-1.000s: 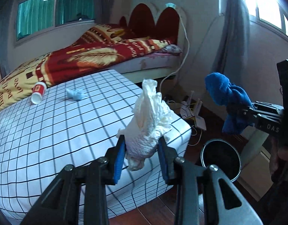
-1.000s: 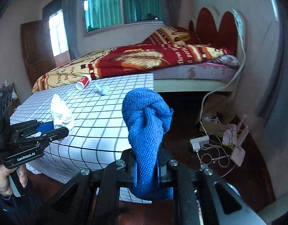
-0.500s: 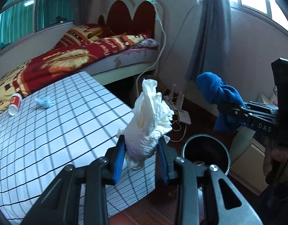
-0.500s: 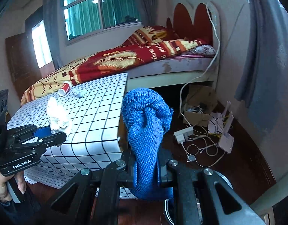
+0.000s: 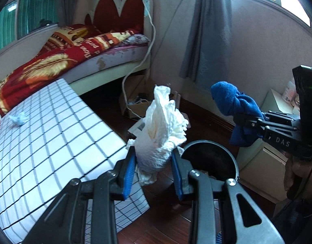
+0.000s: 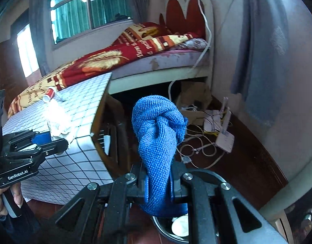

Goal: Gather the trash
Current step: 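Carry the tissue and blue cloth toward the black bin, then open the left gripper over the bin while the right releases the blue cloth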

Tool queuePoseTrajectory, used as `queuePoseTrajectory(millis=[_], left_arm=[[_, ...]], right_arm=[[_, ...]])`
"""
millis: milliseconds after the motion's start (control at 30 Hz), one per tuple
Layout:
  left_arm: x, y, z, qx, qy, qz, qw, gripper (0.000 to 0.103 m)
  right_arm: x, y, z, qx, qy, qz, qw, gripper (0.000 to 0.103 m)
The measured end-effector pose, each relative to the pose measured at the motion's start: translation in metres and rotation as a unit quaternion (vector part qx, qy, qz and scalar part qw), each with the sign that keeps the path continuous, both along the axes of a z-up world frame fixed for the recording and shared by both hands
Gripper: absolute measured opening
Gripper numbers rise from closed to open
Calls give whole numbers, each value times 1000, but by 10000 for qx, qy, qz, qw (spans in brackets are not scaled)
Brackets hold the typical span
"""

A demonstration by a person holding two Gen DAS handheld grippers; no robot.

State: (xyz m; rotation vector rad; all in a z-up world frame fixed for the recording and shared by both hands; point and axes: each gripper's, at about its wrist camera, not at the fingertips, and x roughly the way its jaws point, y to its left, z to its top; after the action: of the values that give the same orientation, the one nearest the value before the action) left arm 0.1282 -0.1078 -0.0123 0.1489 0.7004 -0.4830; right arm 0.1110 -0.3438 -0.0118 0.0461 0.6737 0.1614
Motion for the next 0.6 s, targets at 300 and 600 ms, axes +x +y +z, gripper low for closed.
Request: queuePoseTrajectory(millis=[300,600], left_arm=[[5,-47,-15,76,157,-431,9989,35],[4,-81,-38,172,390,-806,9958,35]], right_arm=[[-14,-43,-20,-116,200,-414,9989,15],[-24,-68,-44,-281,473,-599,9967,15]])
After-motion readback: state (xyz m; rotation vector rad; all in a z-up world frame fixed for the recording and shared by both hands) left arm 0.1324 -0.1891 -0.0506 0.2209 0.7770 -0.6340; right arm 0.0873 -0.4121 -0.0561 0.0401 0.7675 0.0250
